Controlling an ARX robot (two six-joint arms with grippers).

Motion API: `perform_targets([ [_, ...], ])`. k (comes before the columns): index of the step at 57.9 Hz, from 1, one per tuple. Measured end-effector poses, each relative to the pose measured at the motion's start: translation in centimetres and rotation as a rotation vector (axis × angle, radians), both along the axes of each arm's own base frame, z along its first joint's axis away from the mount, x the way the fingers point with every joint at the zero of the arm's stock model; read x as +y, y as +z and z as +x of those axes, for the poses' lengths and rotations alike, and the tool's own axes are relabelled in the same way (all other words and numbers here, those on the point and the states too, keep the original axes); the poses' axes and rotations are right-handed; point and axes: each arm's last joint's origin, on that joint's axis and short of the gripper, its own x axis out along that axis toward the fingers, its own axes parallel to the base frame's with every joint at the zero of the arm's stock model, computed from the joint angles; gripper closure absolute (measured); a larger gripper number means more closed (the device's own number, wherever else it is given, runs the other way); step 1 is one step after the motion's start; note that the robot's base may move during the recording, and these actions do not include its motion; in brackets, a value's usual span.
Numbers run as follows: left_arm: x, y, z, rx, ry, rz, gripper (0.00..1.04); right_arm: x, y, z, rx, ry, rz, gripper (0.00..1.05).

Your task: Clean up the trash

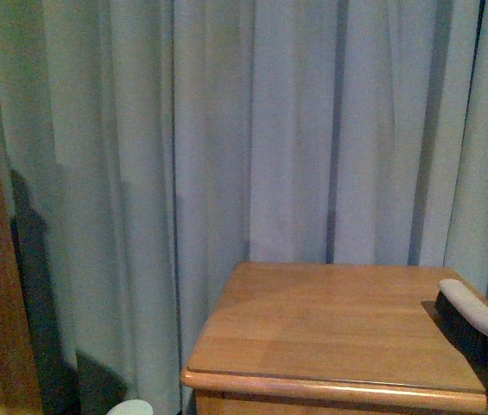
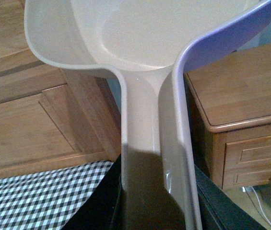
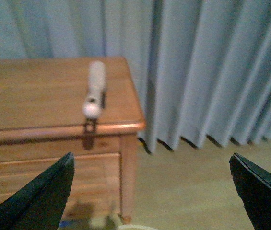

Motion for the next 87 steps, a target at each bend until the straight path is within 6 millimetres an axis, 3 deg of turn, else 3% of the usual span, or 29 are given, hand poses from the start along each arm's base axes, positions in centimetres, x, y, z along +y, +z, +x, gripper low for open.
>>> perform_targets([
  [7, 0.0, 0.0, 0.0, 0.000, 0.000, 0.000, 0.77, -0.2, 4.2, 3.4, 0.048, 0.047, 0.054, 0.07],
  [18, 0.0, 0.0, 0.0, 0.000, -0.002, 0.000, 0.77, -1.3, 9.6, 10.9, 0.210, 0.068, 0.108, 0.07],
  [26, 0.0, 0.0, 0.0, 0.000, -0.002, 0.000, 0.77, -2.5, 10.0, 17.4, 0.397, 0.049, 0.144, 0.07],
  [38, 0.0, 0.0, 0.0, 0.000, -0.003, 0.000, 0.77, -3.1, 7.9, 22.8, 0.521, 0.019, 0.176, 0.07],
  [63, 0.0, 0.0, 0.0, 0.000, -0.003, 0.000, 0.77, -1.7, 1.5, 26.6, 0.622, 0.002, 0.260, 0.07],
  [87, 0.0, 0.0, 0.0, 0.000, -0.003, 0.000, 0.77, -1.7, -0.5, 27.8, 0.649, -0.009, 0.273, 0.07],
])
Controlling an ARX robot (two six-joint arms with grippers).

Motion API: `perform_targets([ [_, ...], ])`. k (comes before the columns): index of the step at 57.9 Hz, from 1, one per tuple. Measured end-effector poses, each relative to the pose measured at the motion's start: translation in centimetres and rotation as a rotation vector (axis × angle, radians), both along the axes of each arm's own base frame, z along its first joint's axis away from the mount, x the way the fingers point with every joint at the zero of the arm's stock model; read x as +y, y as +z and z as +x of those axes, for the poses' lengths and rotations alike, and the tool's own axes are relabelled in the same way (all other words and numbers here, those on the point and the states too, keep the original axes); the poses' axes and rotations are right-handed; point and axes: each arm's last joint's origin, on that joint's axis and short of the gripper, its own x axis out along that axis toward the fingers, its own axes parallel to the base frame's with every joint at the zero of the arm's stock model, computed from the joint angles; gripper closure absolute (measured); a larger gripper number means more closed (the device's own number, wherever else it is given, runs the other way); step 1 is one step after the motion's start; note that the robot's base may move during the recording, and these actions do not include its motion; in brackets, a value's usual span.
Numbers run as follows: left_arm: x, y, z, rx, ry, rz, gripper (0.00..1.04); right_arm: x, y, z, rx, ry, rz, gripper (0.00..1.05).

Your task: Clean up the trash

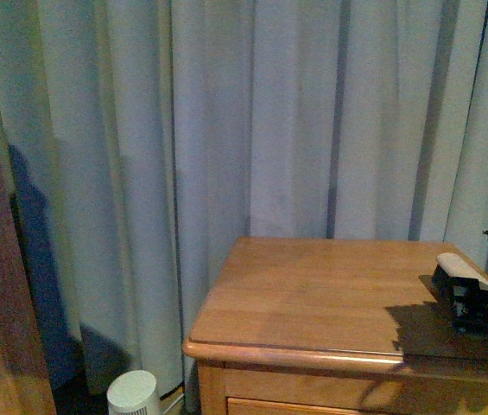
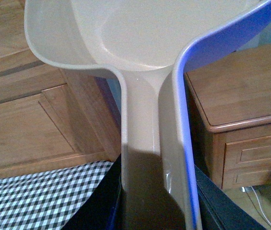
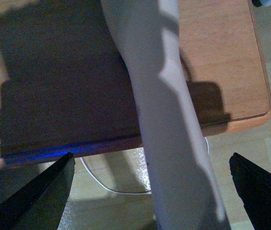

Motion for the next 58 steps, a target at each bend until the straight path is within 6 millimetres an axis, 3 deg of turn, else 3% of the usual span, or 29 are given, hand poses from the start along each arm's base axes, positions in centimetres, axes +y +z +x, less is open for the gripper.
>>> perform_targets([
  [3, 0.0, 0.0, 0.0, 0.000, 0.000, 0.000, 0.77, 0.0, -0.1, 0.0, 0.001, -0.003, 0.002, 0.12],
  [6, 0.0, 0.0, 0.0, 0.000, 0.000, 0.000, 0.77, 0.0, -0.1, 0.1, -0.004, -0.002, 0.002, 0.23],
  [29, 0.0, 0.0, 0.0, 0.000, 0.000, 0.000, 0.77, -0.1, 0.2, 0.1, -0.031, 0.017, 0.011, 0.83],
  [43, 0.0, 0.0, 0.0, 0.000, 0.000, 0.000, 0.77, -0.2, 1.9, -0.7, -0.104, 0.023, -0.010, 0.84],
  [51, 0.0, 0.0, 0.0, 0.000, 0.000, 0.000, 0.77, -0.2, 5.3, -2.2, -0.263, 0.040, -0.069, 0.84],
  [58, 0.0, 0.0, 0.0, 0.000, 0.000, 0.000, 0.77, -0.3, 8.9, -5.3, -0.426, 0.035, -0.152, 0.84],
])
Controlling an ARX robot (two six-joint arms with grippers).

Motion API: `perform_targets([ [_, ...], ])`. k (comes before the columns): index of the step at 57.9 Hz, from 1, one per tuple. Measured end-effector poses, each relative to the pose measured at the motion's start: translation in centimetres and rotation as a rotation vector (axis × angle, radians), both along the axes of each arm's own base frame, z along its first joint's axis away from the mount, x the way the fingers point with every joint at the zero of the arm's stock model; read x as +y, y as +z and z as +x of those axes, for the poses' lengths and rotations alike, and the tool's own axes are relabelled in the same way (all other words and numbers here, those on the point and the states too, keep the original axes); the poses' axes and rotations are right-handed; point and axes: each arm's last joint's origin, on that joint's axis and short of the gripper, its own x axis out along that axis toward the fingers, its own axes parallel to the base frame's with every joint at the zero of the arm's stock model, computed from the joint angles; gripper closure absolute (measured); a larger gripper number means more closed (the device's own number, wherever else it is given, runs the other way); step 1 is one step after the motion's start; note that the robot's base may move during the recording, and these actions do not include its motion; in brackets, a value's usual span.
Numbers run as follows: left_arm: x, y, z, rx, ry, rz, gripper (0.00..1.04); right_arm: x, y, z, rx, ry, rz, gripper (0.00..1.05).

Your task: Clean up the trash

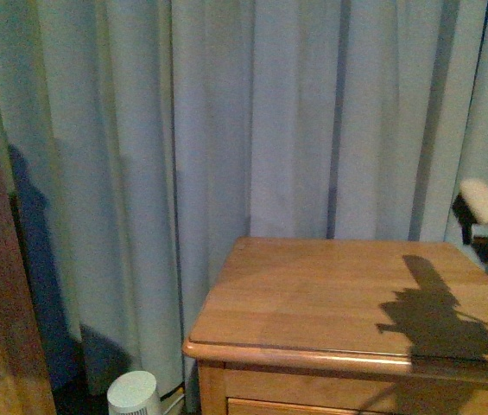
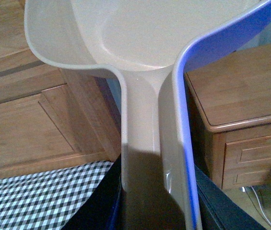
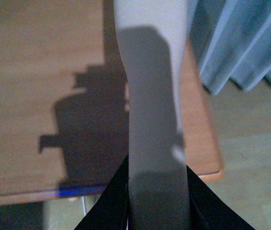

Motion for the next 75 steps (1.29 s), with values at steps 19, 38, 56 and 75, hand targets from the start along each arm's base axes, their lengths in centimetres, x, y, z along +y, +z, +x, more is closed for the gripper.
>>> perform_targets([
  [19, 0.0, 0.0, 0.0, 0.000, 0.000, 0.000, 0.77, 0.3, 2.9, -12.2, -0.267, -0.007, -0.134, 0.84],
  [38, 0.0, 0.0, 0.0, 0.000, 0.000, 0.000, 0.77, 1.0, 1.9, -22.8, -0.367, -0.085, -0.164, 0.85],
  [56, 0.0, 0.0, 0.0, 0.000, 0.000, 0.000, 0.77, 1.8, 0.2, -24.7, -0.350, -0.052, -0.168, 0.85],
  [75, 0.0, 0.0, 0.0, 0.000, 0.000, 0.000, 0.77, 2.1, -0.1, -24.5, -0.347, -0.072, -0.182, 0.85],
])
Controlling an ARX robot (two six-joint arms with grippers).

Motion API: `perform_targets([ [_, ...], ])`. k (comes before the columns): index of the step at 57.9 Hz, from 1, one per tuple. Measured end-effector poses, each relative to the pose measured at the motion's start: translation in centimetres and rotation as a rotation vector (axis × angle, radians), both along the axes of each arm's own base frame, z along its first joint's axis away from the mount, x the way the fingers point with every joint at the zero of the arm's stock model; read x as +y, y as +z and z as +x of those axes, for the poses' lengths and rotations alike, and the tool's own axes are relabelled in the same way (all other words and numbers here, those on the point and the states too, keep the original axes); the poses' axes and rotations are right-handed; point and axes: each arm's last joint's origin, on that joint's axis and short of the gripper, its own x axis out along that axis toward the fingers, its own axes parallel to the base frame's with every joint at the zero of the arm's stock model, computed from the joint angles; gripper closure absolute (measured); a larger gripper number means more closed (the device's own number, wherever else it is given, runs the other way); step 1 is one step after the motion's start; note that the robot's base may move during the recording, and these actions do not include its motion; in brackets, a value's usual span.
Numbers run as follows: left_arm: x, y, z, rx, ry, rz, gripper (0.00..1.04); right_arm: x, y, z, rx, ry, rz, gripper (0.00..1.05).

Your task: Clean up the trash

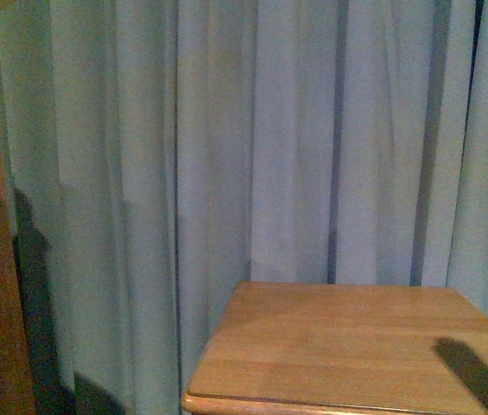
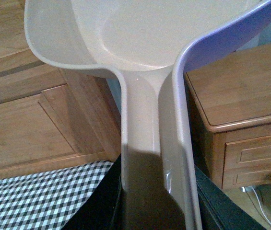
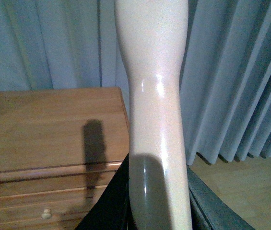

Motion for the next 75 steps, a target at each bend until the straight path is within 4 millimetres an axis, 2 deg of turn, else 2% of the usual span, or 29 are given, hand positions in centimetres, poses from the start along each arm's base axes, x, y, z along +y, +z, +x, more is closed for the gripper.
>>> perform_targets([
  [75, 0.07, -0.17, 0.13, 0.005, 0.002, -0.002, 0.78, 0.05, -0.11, 0.09, 0.007, 0.001, -0.001, 0.85],
])
